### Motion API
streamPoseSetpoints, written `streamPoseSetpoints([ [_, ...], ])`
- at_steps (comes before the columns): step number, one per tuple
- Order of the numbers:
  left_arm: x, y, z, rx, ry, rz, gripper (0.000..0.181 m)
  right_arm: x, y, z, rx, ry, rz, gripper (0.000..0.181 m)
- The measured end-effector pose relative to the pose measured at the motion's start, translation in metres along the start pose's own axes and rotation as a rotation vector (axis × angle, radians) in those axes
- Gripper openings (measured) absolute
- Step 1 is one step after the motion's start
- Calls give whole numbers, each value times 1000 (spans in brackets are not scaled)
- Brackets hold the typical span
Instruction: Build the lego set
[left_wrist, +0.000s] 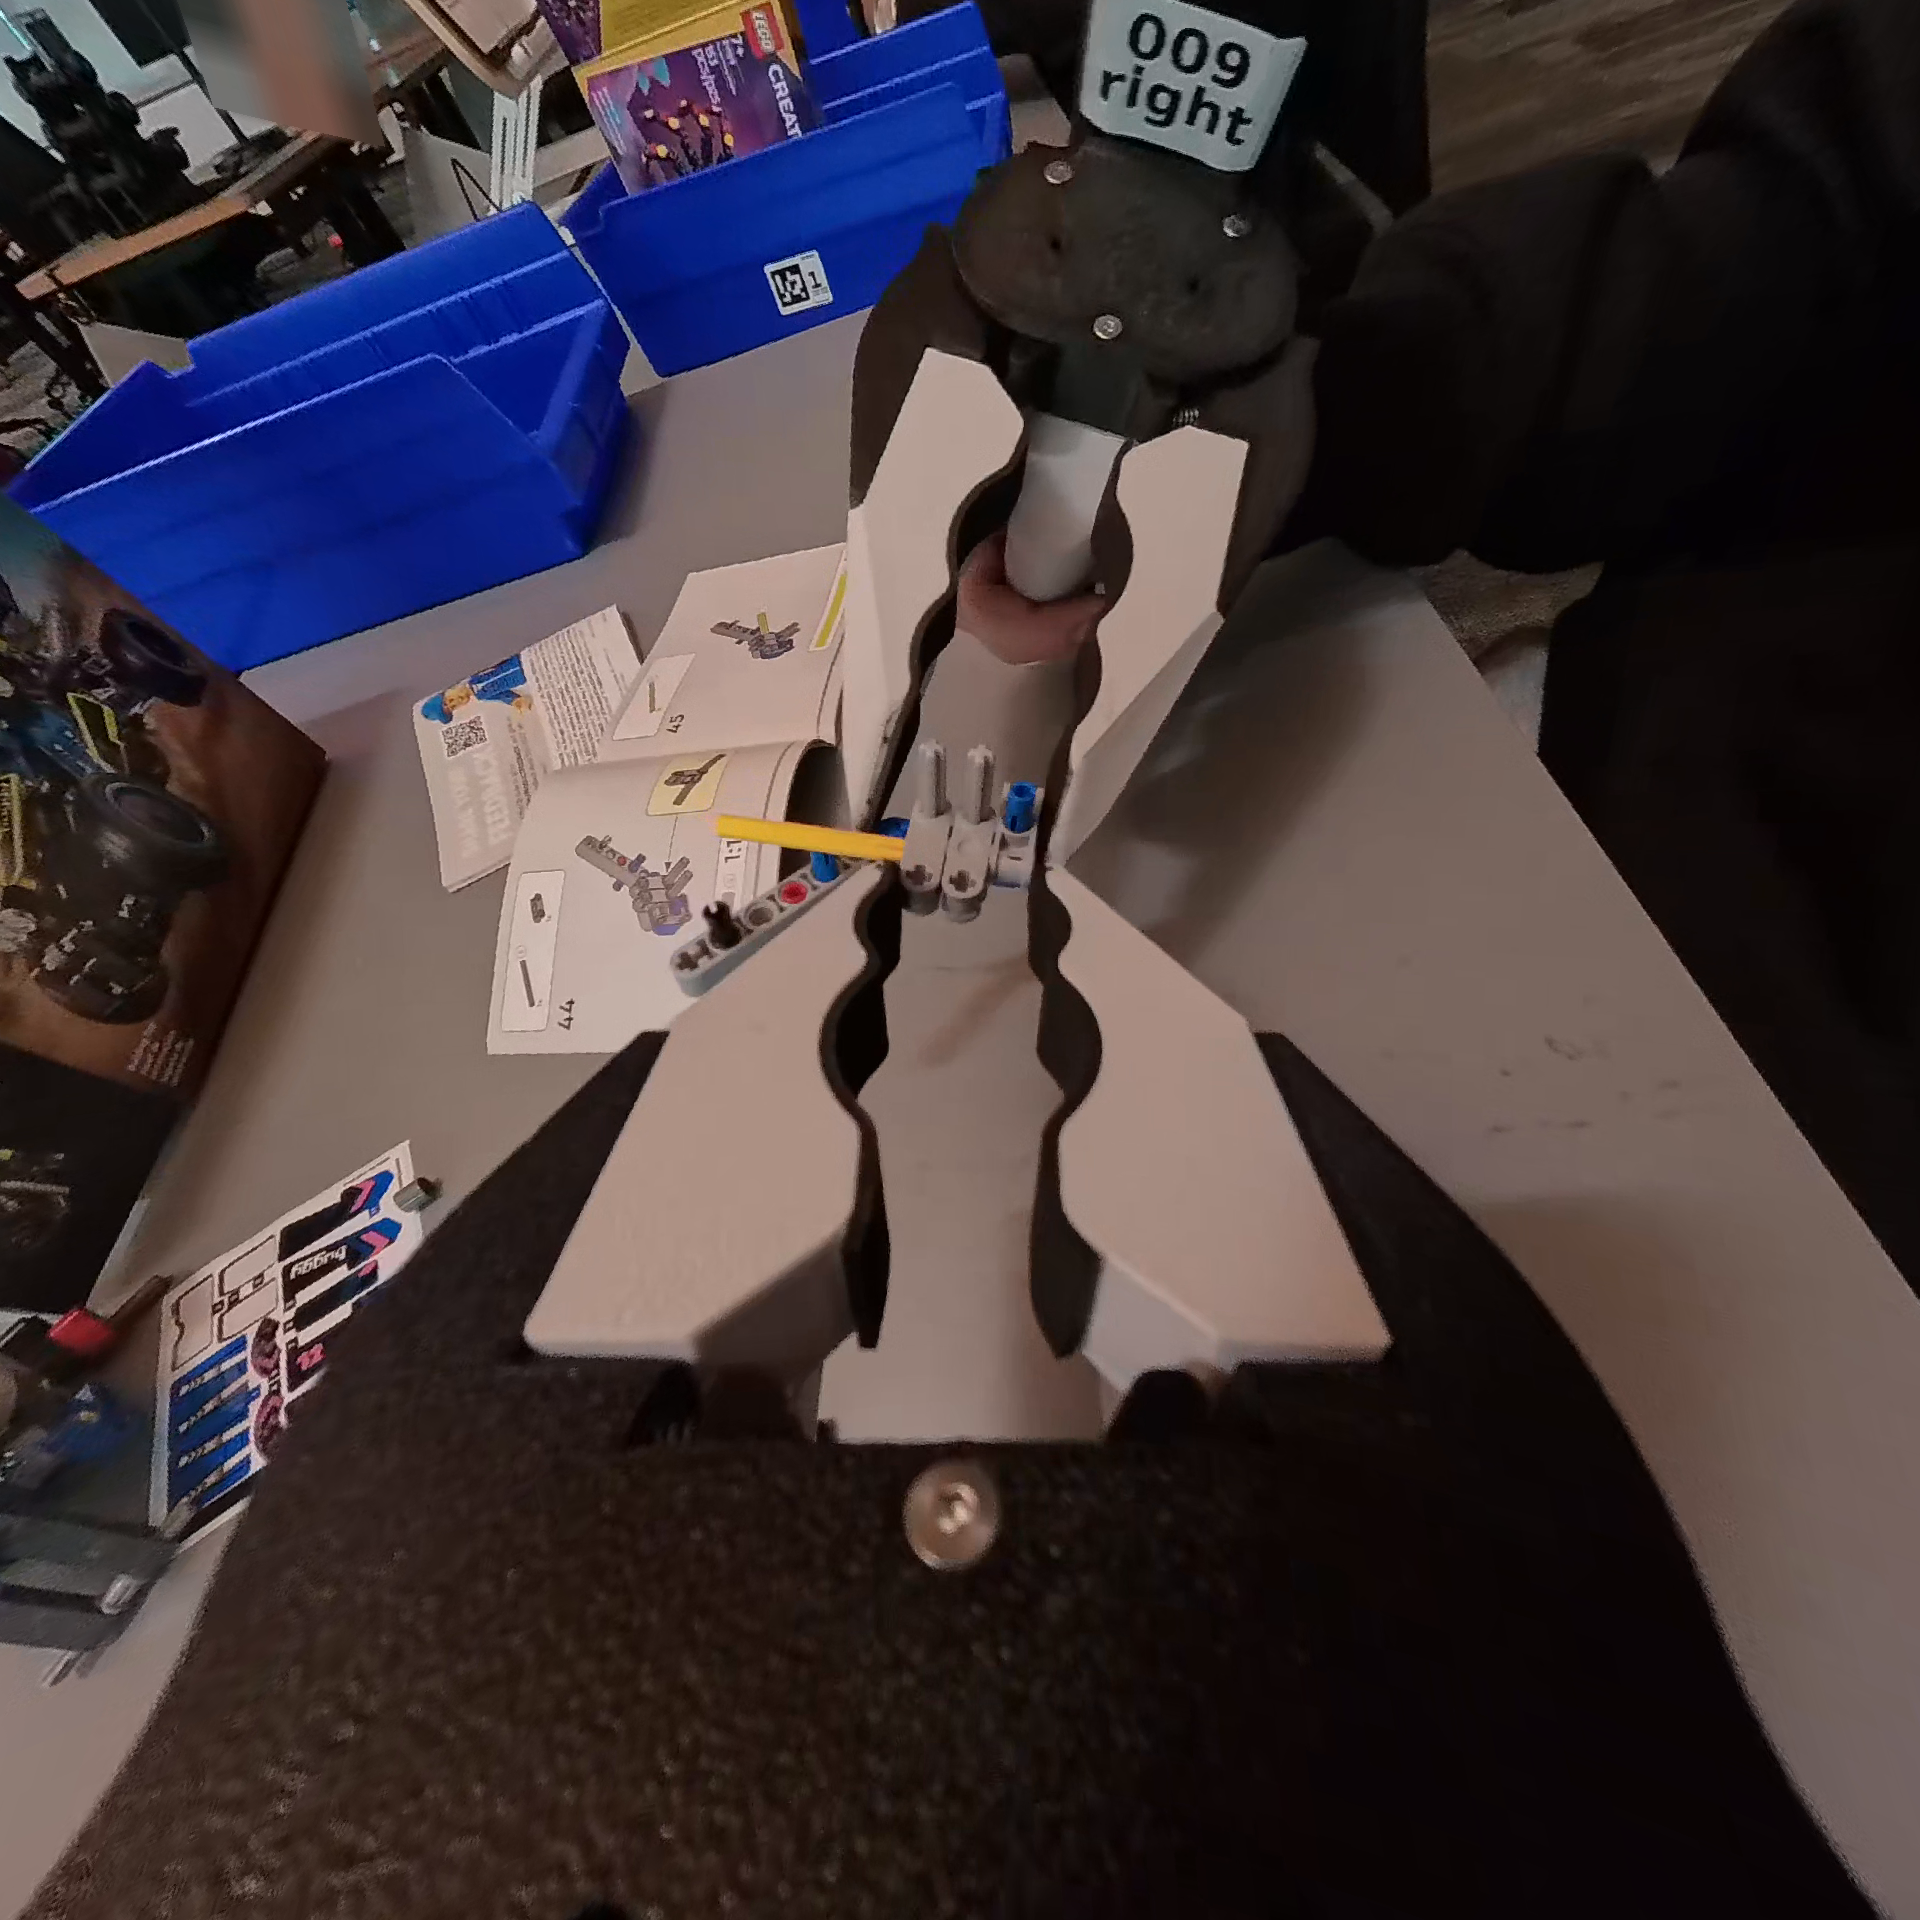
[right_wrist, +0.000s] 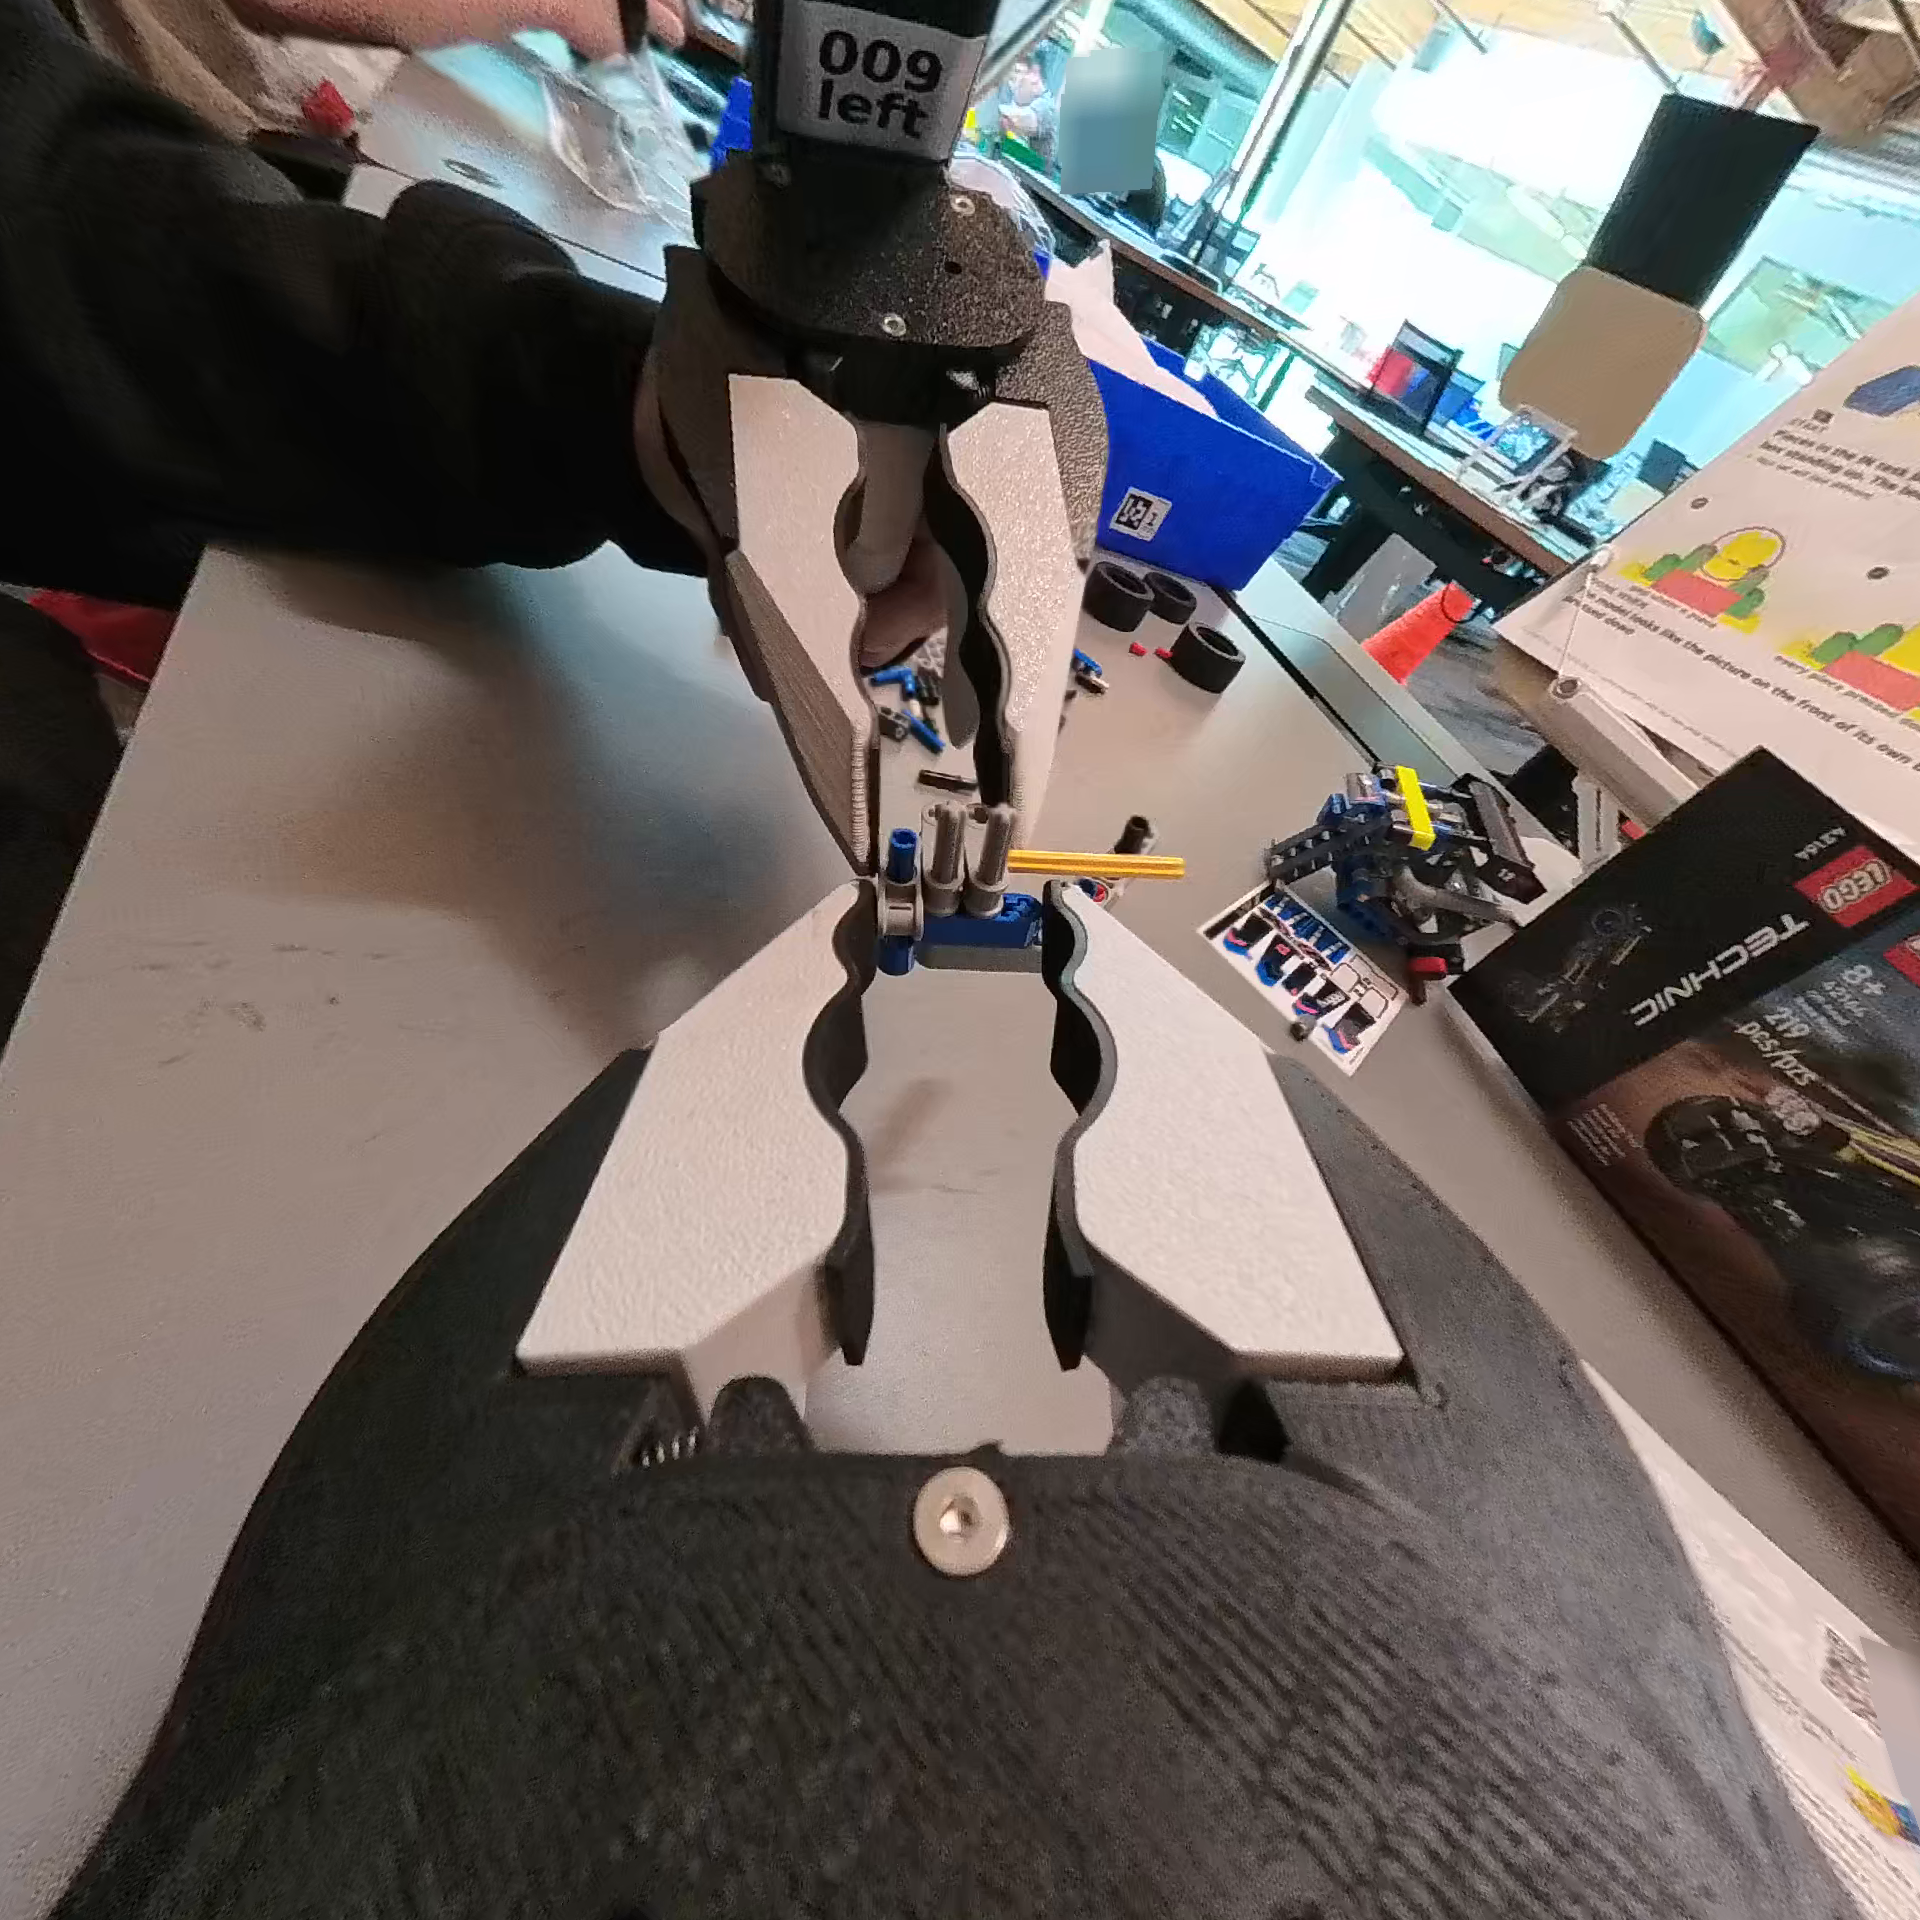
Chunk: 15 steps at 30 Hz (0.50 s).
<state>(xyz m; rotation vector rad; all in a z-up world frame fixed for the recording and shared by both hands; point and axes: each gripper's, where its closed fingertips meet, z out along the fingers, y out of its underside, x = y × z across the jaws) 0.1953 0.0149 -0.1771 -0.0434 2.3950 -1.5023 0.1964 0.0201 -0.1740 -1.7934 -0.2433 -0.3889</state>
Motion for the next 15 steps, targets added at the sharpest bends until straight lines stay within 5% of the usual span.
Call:
streamPoseSetpoints([
  [6, 10, 2, 1, 0, 36, 80, 21, 6, -5, -3, 62, -11, 93, 82],
  [15, 17, -1, 5, -6, 36, 156, 21, -5, -2, 3, 58, -59, 45, 67],
])
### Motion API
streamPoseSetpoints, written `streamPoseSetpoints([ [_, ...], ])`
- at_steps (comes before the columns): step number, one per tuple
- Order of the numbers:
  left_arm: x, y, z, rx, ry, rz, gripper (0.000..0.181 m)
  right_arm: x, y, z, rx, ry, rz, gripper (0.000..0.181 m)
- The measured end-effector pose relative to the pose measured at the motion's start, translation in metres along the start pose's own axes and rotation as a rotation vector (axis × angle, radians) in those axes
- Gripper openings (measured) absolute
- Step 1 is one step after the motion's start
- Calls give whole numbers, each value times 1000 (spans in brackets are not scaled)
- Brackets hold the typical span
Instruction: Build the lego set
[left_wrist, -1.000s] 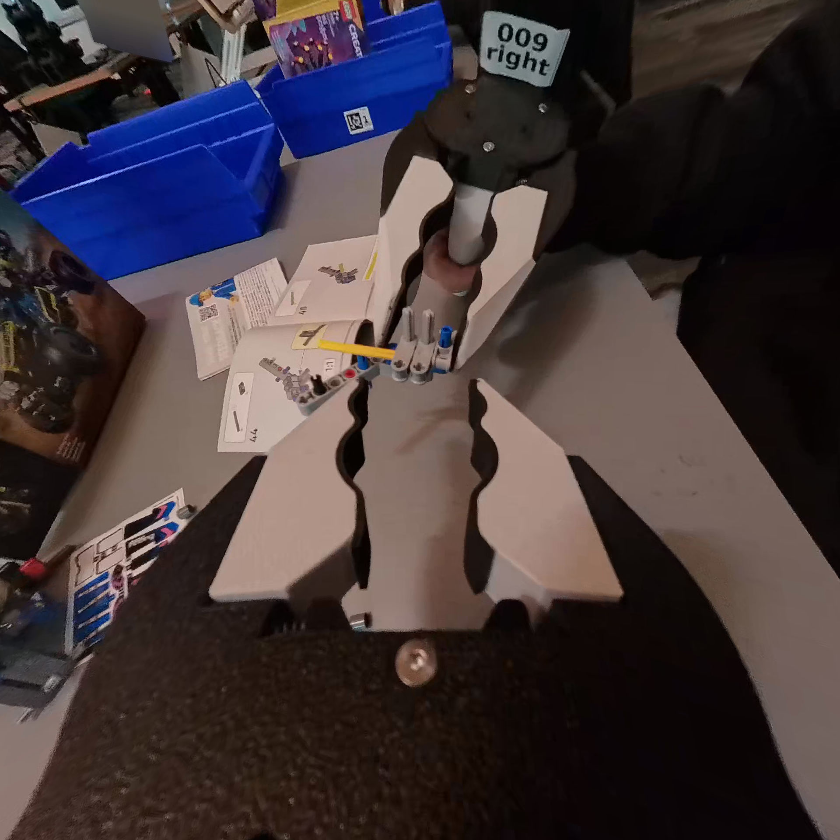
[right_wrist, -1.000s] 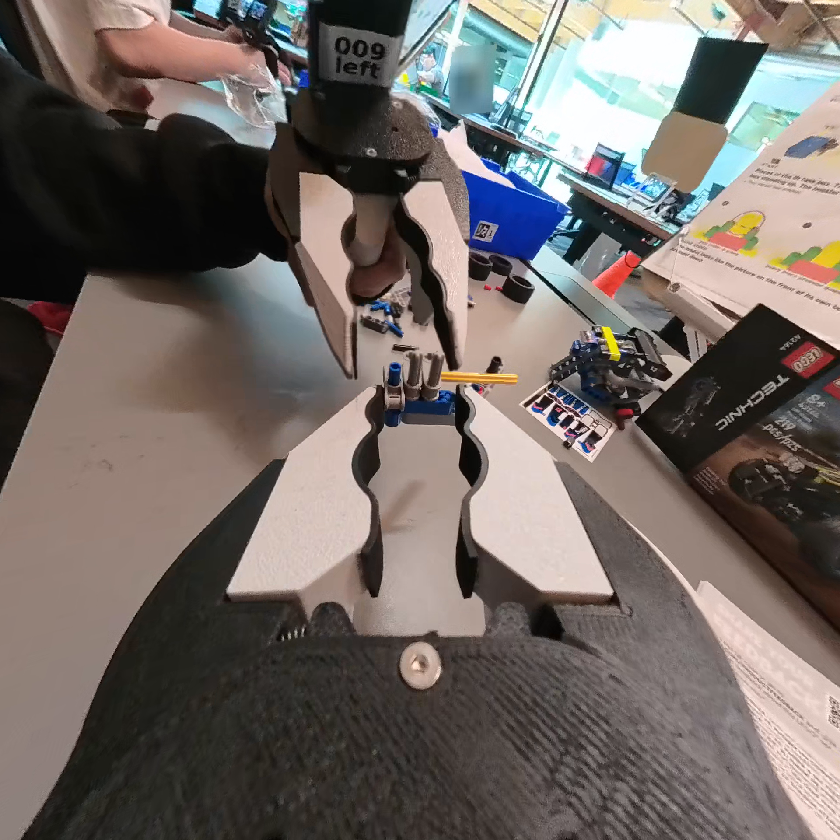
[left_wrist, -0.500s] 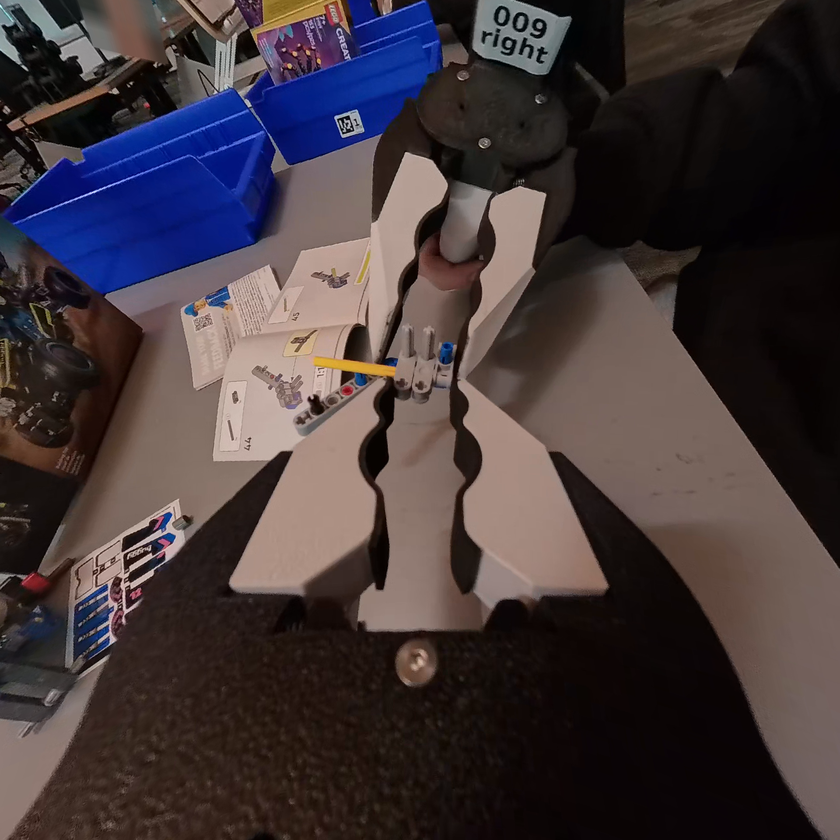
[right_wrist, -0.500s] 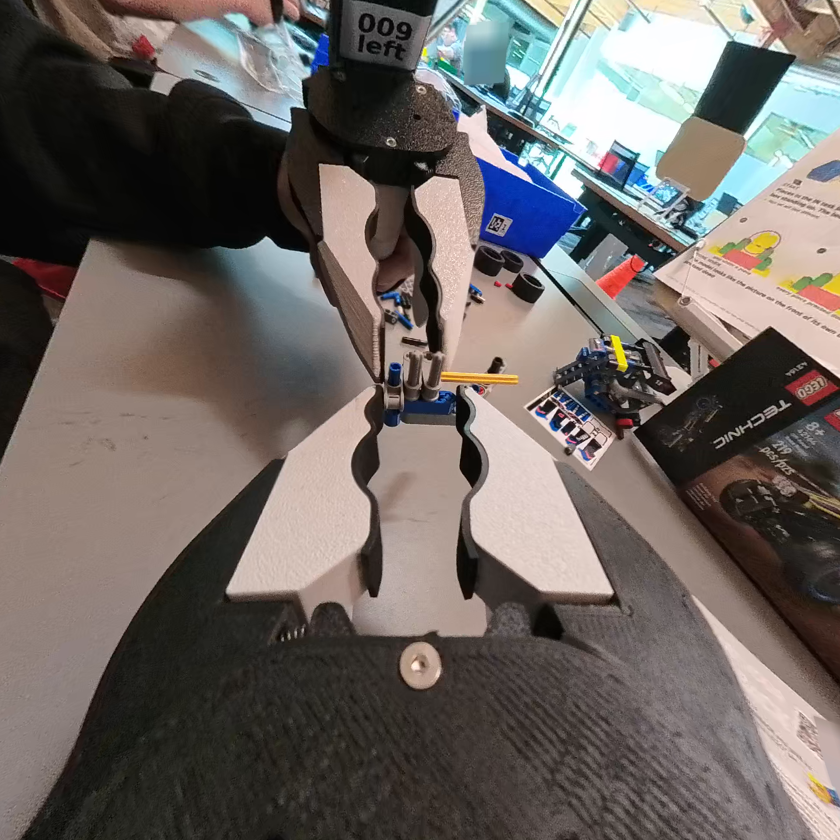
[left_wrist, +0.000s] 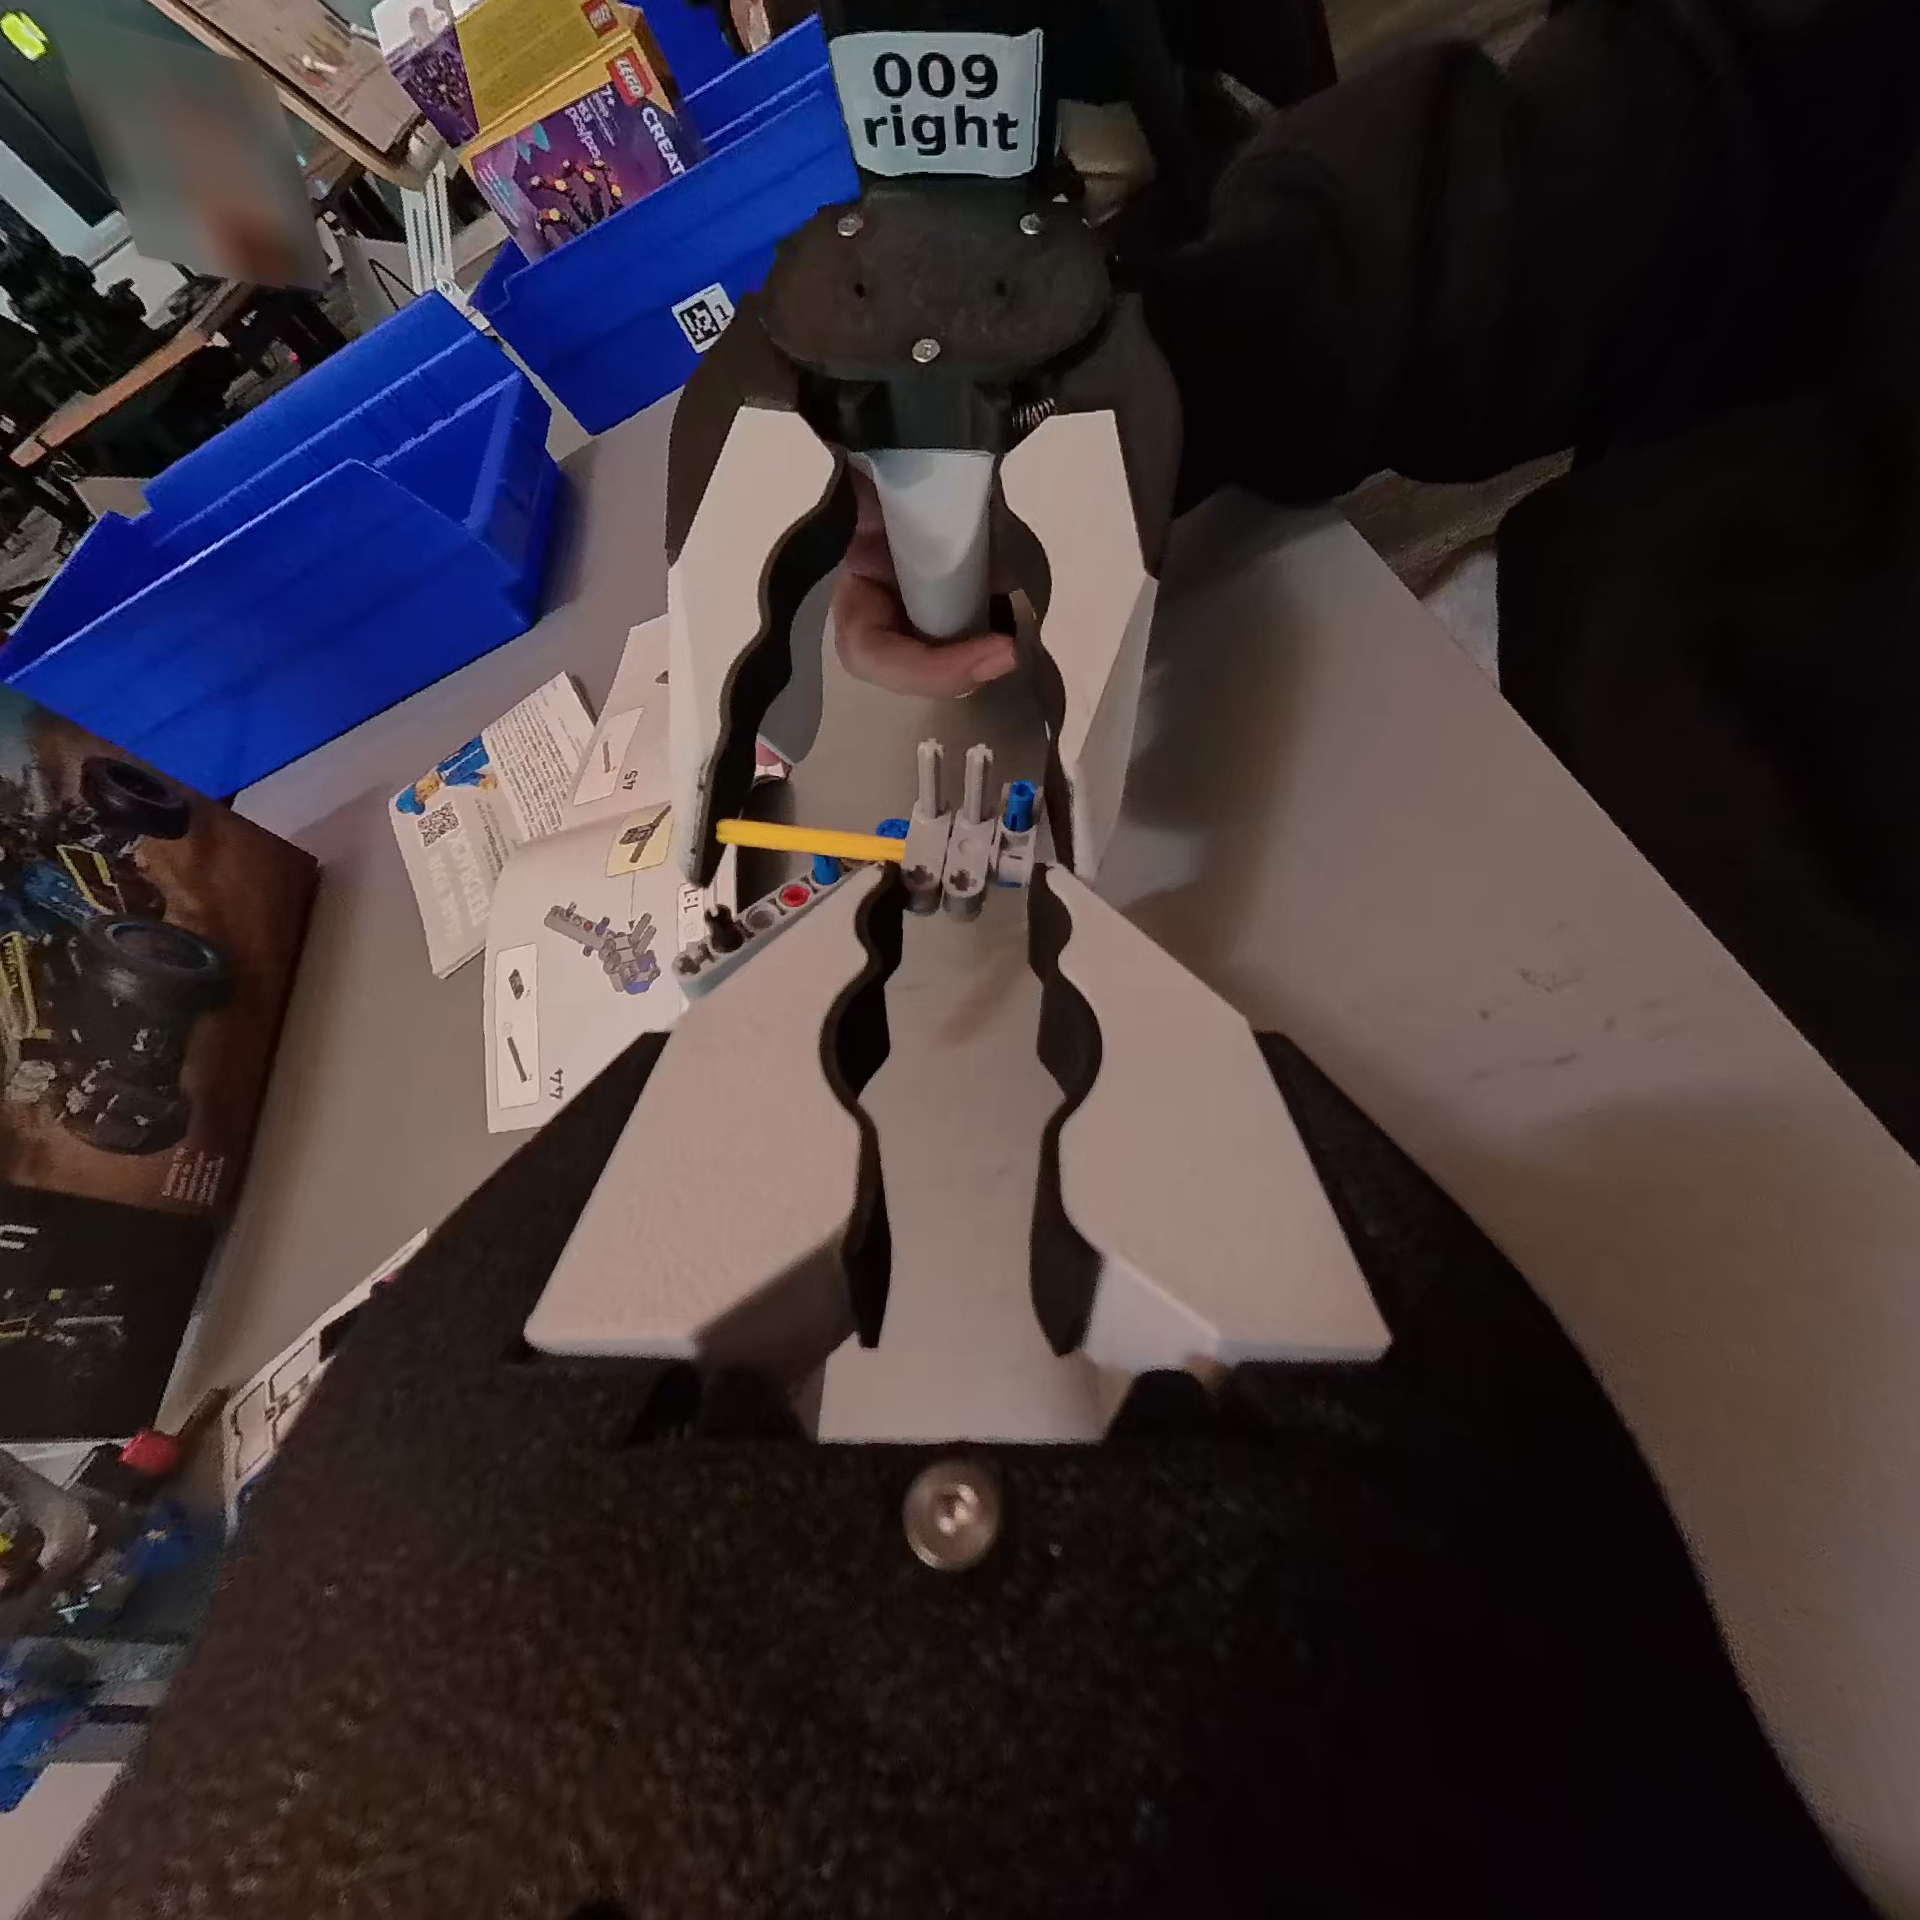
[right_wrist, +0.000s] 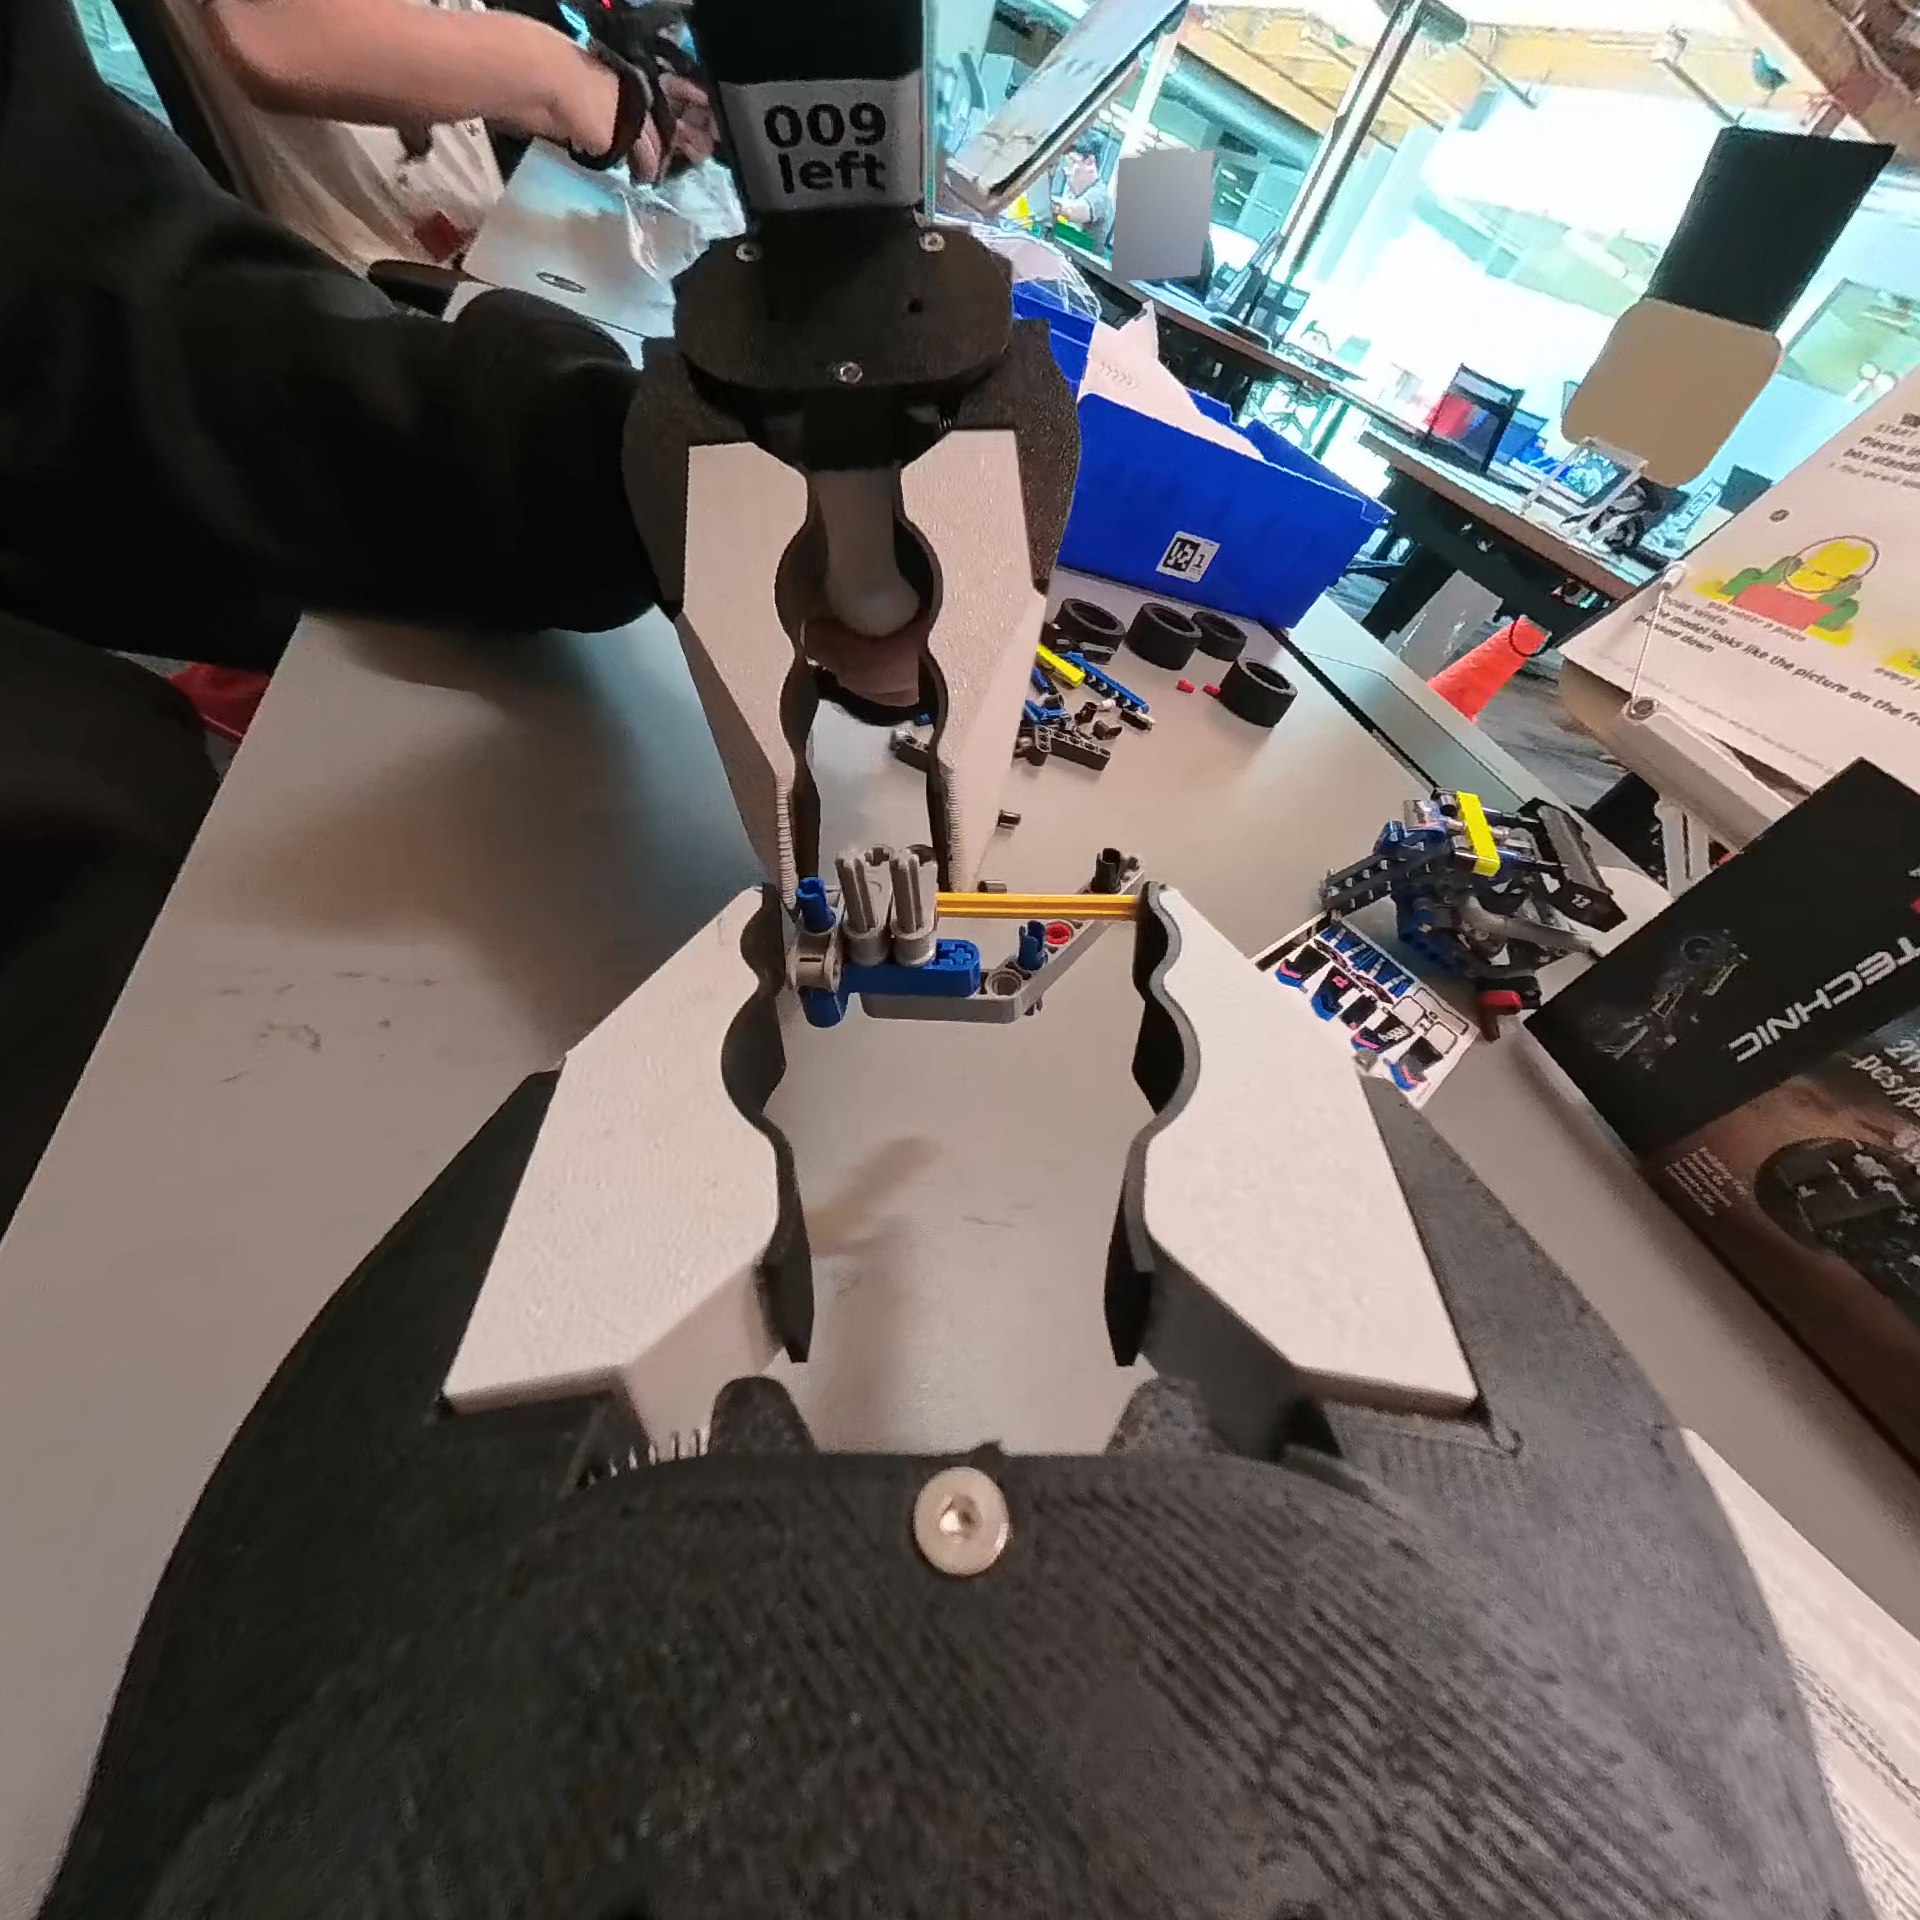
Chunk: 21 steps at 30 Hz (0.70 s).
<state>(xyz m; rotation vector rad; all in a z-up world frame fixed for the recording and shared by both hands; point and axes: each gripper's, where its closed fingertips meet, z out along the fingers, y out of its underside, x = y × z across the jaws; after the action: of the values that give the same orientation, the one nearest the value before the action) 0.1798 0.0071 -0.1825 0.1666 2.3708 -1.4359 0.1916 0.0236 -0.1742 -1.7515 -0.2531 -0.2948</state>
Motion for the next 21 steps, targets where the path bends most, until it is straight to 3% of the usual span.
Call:
streamPoseSetpoints([
  [21, 2, 6, 3, -29, -16, 7, 21, -4, 8, 1, -35, 16, -24, 63],
])
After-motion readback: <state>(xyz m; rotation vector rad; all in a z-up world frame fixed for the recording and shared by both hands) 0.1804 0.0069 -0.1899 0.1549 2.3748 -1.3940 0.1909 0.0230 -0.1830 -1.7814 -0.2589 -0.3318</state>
